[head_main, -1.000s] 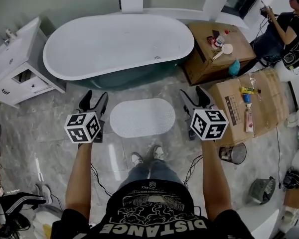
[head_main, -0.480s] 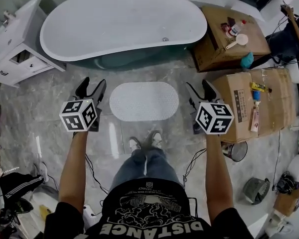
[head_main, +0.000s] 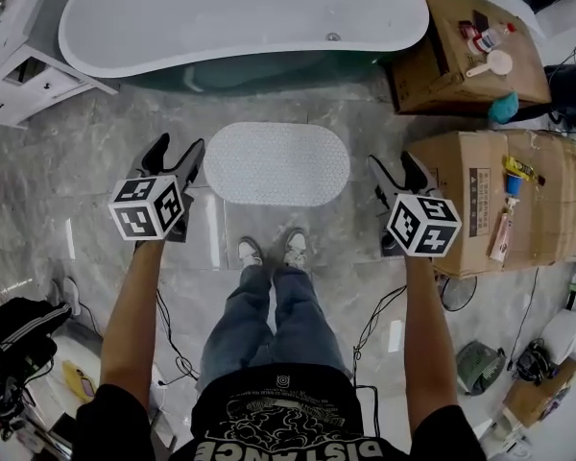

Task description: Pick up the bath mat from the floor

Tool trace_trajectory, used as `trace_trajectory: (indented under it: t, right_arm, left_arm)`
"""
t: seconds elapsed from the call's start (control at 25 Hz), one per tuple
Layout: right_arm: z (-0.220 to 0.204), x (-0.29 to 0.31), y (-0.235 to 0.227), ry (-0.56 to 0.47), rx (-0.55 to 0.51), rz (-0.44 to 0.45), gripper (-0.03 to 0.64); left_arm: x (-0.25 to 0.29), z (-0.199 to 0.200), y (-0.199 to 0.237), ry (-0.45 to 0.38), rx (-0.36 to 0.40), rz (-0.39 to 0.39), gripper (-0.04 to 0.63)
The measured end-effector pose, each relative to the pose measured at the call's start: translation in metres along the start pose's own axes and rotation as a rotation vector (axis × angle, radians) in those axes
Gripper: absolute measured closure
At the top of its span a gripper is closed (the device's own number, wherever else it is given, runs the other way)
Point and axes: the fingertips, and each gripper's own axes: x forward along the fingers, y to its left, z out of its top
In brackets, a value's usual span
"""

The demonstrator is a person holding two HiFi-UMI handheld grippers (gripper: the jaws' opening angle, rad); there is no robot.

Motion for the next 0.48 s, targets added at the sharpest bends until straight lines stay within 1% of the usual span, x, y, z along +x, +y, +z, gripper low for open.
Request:
trace_trajectory:
  t: [0.12,0.28,0.48]
  right_arm:
    - [-0.022,0.016,-0.006,0.033,-0.006,0.014,0.299]
    - [-0.051,0.043,-0.021,0.063,-0.002,0.027,0.295]
    - [-0.093,0.084,-0.036,0.091,0.009,0.041,0.284]
  left_arm:
    - [0.013,-0.027,0.003,0.022,-0.028,0.017,0.276]
    - [0.028,-0.066,0.009,0.060,-0.030,0.033,0.272]
    - [0.052,-0.112,0.029,0.091,-0.049,0.061,0.262]
